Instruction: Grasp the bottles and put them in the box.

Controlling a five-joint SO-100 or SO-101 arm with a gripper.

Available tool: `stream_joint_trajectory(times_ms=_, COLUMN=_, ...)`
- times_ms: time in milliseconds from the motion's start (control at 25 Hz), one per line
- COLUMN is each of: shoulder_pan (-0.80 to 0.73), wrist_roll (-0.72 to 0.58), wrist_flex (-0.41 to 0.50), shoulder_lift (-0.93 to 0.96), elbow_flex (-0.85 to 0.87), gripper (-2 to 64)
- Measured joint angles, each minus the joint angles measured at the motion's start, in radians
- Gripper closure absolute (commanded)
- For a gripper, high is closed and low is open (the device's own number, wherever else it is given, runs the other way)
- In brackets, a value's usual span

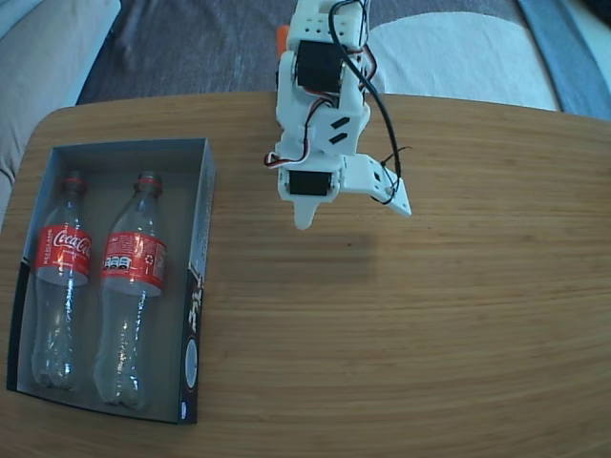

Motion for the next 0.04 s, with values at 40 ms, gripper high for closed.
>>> stream_joint_trajectory(times_ms=40, shoulder_pan=0.000, wrist_roll=0.000, wrist_flex=0.000, shoulder_lift=0.000, elbow_flex=0.000, gripper=61.7)
